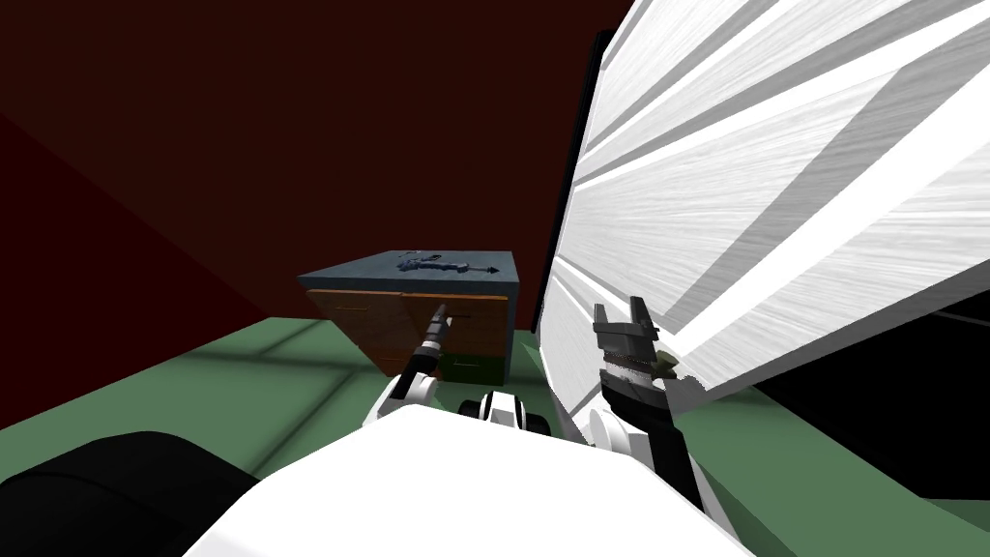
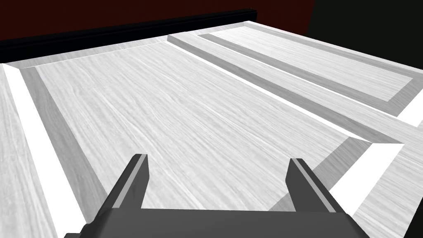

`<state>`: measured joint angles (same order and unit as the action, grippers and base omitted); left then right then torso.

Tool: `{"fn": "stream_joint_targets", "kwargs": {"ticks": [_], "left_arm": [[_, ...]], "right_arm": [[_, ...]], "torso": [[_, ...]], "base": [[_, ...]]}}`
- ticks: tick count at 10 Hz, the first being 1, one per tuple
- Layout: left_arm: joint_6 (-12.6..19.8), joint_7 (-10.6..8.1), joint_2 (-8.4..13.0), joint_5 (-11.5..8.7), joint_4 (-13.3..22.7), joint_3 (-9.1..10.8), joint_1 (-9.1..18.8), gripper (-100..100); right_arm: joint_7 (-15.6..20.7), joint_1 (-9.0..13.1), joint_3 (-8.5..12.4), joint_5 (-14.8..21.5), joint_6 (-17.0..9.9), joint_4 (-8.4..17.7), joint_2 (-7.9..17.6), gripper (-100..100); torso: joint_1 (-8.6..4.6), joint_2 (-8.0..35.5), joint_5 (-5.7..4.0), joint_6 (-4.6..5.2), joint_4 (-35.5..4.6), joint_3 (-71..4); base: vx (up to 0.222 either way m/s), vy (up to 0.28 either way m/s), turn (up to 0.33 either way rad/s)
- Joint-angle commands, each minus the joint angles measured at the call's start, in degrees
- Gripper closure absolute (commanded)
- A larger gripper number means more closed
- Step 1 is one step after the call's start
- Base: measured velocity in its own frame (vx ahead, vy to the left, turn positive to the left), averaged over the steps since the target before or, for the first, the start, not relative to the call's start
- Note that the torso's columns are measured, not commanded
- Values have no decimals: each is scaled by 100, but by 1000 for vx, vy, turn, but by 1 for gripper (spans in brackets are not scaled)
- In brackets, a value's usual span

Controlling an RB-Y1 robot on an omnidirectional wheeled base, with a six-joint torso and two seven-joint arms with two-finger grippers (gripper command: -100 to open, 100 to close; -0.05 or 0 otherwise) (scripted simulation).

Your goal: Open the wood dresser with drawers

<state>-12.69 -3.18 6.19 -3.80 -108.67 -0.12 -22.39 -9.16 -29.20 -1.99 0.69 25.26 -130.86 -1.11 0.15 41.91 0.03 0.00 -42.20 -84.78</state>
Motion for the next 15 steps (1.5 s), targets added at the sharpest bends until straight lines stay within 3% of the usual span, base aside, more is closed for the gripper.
{"fn": "stream_joint_targets", "kwargs": {"ticks": [1,2,7,8,9,10,11,12,13,14,15], "left_arm": [[85,-12,15,-14,-106,13,-25,-100],[-46,4,-5,8,58,-11,3,100],[79,-42,74,-26,-414,-58,-247,100],[137,-34,58,-20,-304,-59,-227,100],[-33,-100,344,-251,-231,-50,-350,100],[-33,-100,379,-251,-231,-50,-350,100],[-233,-167,604,-484,-171,-31,-445,100],[-233,-167,700,-484,-171,-31,-445,100],[-433,-235,921,-718,-112,-12,-541,100],[-433,-235,1021,-718,-112,-12,-541,100],[-634,-303,1229,-951,-52,8,-636,100]], "right_arm": [[0,-1,0,0,0,0,0,0],[0,0,0,0,0,0,0,0],[0,3,-1,0,-1,0,-1,0],[0,3,0,0,-1,1,0,0],[0,2,0,0,0,1,0,0],[0,1,-1,0,0,0,-1,0],[0,1,0,0,0,0,-1,0],[0,0,-1,0,0,0,-1,0],[0,0,0,0,0,0,-1,0],[0,0,0,0,0,0,-1,0],[0,0,0,0,0,0,0,0]], "torso": [[2,-7,2,0,4,-7],[-3,23,2,2,-2,11],[-33,90,-22,-6,-42,50],[-33,88,-29,-7,-53,46],[-30,50,-27,-4,-43,26],[-28,24,-21,-14,-24,9],[-21,22,-16,-5,-19,8],[-21,28,-13,-8,-17,13],[-18,35,-7,3,-14,19],[-17,39,-3,2,-9,23],[-15,43,-5,4,-12,25]], "base": [[52,2,3],[-77,0,15],[-139,-19,14],[-86,-10,1],[-16,-58,63],[-11,-74,68],[4,-99,79],[16,-87,61],[13,-81,69],[7,-67,47],[12,-89,70]]}}
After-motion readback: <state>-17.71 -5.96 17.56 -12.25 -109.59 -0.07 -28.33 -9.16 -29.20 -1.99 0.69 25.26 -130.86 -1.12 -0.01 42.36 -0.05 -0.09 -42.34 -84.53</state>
